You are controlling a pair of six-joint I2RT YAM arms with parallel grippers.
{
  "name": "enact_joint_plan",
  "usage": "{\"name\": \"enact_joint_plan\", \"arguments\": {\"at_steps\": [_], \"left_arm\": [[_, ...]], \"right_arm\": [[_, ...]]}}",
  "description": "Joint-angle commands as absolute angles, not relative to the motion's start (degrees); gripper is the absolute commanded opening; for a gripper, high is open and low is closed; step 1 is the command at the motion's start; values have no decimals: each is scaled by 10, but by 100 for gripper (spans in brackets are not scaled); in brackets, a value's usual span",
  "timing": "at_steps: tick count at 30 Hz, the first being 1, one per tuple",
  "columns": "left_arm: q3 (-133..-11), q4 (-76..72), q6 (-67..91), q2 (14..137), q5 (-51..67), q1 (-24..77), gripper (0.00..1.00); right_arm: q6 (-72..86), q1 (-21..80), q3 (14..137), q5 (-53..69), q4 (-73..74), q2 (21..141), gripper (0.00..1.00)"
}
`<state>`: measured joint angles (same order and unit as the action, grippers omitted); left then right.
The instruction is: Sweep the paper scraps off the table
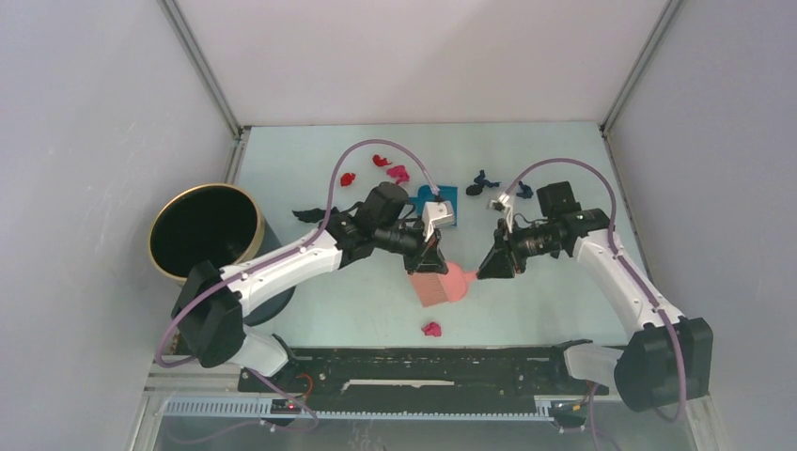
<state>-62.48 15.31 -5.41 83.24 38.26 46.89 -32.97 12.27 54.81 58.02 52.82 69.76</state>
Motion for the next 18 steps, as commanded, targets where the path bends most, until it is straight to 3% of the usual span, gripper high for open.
{"name": "enact_joint_plan", "arguments": {"at_steps": [1, 3, 7, 18], "left_arm": [[-628, 112, 9, 832, 427, 473, 0], [-624, 93, 34, 834, 440, 467, 0], [-623, 45, 91, 843, 464, 449, 0], [-618, 30, 108, 846, 461, 439, 0]], "right_arm": [[-292, 73, 560, 656, 497, 682, 51], [-293, 54, 559, 678, 499, 679, 59], [-312, 27, 560, 699, 518, 680, 60], [-343, 12, 565, 722, 542, 681, 39]]}}
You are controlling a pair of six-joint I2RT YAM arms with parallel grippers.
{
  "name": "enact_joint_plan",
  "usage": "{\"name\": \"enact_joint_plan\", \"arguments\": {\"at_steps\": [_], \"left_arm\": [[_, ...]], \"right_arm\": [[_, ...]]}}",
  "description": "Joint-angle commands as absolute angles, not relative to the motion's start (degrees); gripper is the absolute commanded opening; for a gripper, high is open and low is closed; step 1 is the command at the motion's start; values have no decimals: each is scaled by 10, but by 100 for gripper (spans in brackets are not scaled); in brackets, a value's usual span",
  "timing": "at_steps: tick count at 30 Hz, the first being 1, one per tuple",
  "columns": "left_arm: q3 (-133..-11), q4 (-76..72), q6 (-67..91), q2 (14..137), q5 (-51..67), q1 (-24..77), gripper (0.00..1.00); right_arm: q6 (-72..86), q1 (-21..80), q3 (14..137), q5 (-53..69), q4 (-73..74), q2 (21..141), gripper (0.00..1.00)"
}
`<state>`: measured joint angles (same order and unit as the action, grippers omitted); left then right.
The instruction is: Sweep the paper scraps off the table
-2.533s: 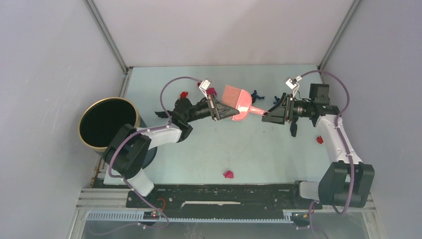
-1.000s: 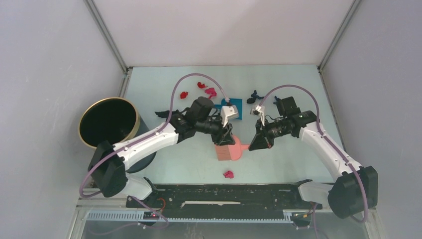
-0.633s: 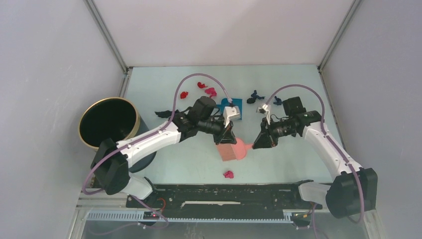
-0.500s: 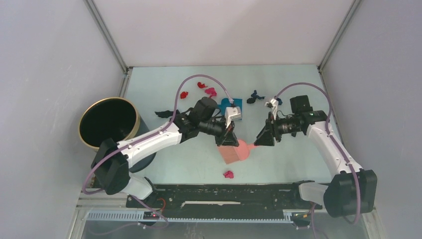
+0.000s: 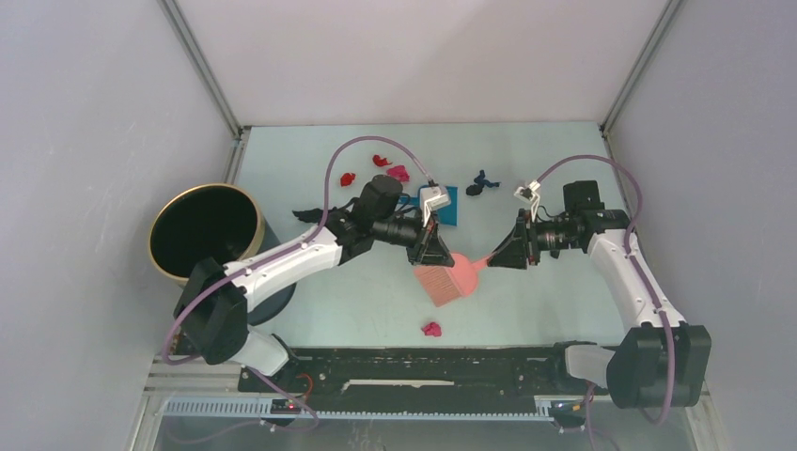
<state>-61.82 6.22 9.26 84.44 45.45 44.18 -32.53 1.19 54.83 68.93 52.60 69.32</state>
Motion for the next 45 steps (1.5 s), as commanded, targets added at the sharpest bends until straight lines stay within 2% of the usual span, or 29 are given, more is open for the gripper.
{"name": "enact_joint_plan", "arguments": {"at_steps": [1, 5, 7, 9, 10, 12, 13, 15, 16, 20, 22, 27, 31, 39, 45], "left_arm": [[-618, 29, 109, 848, 462, 439, 0], [-621, 30, 110, 854, 463, 439, 0], [-623, 34, 110, 859, 464, 439, 0], [-627, 43, 108, 863, 459, 439, 0], [-631, 57, 101, 865, 445, 439, 7], [-643, 91, 76, 858, 359, 438, 46], [-641, 94, 71, 848, 288, 437, 61], [-633, 92, 59, 833, 182, 430, 77], [-633, 92, 59, 831, 135, 423, 80], [-655, 98, 54, 866, -67, 410, 81], [-674, 106, 37, 892, -98, 406, 79], [-746, 109, -71, 969, -80, 395, 76], [-898, 185, -111, 1083, -56, 388, 78], [-1053, 217, -52, 1213, 19, 332, 80], [-1074, 219, 29, 1258, 111, 296, 80]], "right_arm": [[-343, 12, 565, 722, 542, 680, 38], [-344, 11, 565, 726, 542, 679, 29], [-344, 12, 565, 727, 542, 679, 21], [-344, 12, 566, 729, 539, 679, 3], [-338, 12, 565, 723, 534, 677, 0], [-293, 6, 565, 694, 496, 673, 0], [-263, 4, 563, 678, 472, 673, 0], [-210, -19, 561, 624, 426, 669, 0], [-184, -23, 555, 587, 398, 660, 0], [-116, -26, 527, 406, 315, 608, 0], [-103, -26, 522, 360, 298, 595, 0], [-101, -26, 521, 297, 288, 606, 0], [-103, -25, 521, 299, 289, 613, 0], [-102, -33, 521, 300, 291, 600, 0], [-105, -35, 521, 302, 293, 601, 0]]}}
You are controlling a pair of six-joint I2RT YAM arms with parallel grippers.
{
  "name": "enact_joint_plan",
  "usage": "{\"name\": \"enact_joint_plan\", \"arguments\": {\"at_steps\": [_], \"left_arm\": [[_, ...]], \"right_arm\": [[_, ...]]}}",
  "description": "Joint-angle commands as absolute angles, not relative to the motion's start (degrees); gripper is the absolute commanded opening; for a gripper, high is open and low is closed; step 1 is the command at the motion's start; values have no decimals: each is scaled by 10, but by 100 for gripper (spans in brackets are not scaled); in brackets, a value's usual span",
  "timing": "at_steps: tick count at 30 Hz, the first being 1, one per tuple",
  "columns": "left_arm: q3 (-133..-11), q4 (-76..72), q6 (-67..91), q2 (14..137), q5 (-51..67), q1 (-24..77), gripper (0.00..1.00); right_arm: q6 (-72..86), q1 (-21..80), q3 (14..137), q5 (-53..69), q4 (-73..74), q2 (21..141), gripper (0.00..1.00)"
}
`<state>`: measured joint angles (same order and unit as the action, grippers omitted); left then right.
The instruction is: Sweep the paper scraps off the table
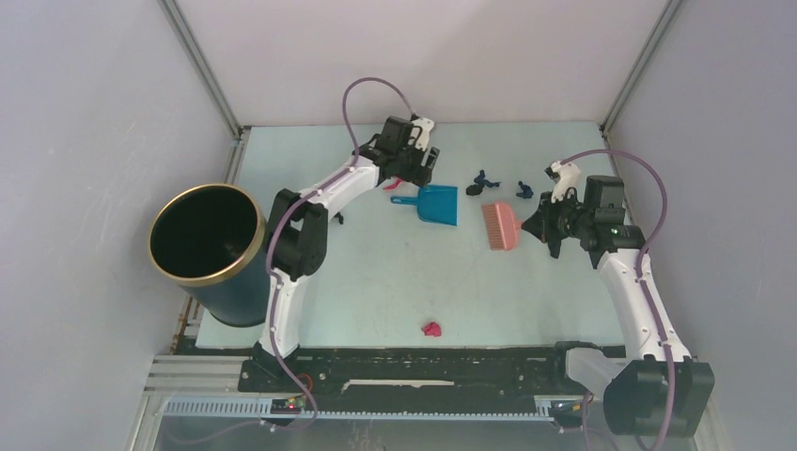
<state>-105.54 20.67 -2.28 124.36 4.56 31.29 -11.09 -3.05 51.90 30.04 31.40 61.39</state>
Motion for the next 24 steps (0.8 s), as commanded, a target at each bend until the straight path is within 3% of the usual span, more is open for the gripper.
{"name": "enact_joint_plan", "arguments": {"at_steps": [1, 10, 24], "left_arm": [[-1069, 219, 32, 1260, 110, 296, 79], [-1013, 247, 27, 1265, 95, 295, 76], [-829, 198, 10, 1151, 242, 306, 65]], "right_arm": [[-106, -35, 521, 302, 293, 601, 0], [-109, -36, 521, 308, 294, 606, 0], [-116, -39, 521, 323, 300, 609, 0]]}}
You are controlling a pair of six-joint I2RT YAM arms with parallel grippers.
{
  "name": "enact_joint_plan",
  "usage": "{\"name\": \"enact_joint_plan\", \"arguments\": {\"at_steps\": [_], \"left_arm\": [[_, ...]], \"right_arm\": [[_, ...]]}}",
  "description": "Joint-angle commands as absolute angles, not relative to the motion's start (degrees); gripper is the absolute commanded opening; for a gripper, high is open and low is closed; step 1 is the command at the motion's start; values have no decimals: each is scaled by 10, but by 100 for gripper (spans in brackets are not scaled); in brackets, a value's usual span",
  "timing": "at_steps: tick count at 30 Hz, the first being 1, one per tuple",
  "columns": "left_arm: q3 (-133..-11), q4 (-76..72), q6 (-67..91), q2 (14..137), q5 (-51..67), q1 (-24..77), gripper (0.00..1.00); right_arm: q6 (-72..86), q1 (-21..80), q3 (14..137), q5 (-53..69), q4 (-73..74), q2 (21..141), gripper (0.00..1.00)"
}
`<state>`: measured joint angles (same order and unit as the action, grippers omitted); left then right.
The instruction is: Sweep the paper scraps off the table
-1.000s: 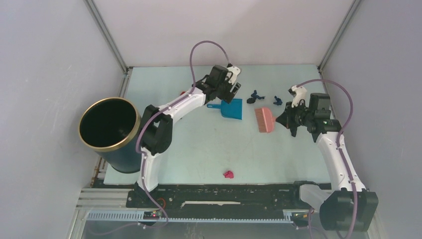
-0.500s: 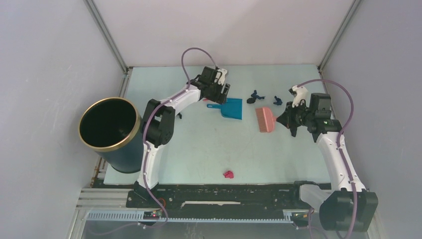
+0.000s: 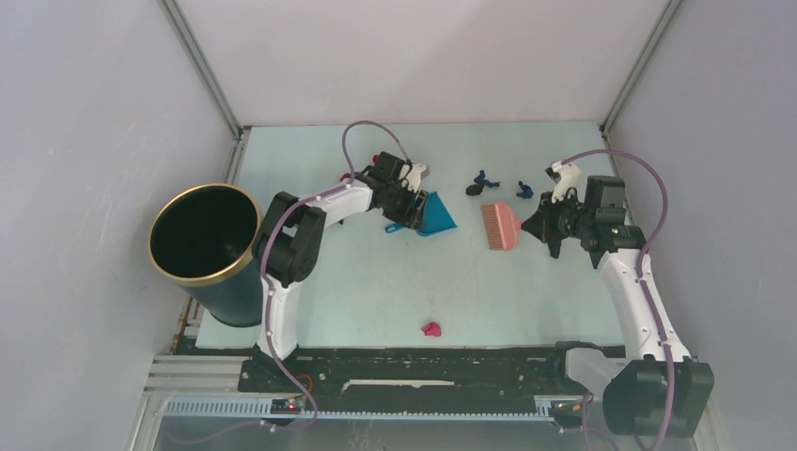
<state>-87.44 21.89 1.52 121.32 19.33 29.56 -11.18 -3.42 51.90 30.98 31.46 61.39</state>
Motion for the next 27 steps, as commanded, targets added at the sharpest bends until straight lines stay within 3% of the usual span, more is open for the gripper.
{"name": "enact_joint_plan", "arguments": {"at_steps": [1, 14, 27], "left_arm": [[-812, 190, 9, 1140, 233, 311, 63], [-702, 229, -59, 1027, 15, 411, 75], [-655, 208, -103, 1002, -15, 417, 69]], "right_arm": [[-115, -39, 521, 323, 300, 609, 0], [-121, -52, 521, 348, 309, 602, 0], [-124, -58, 521, 362, 313, 611, 0]]}}
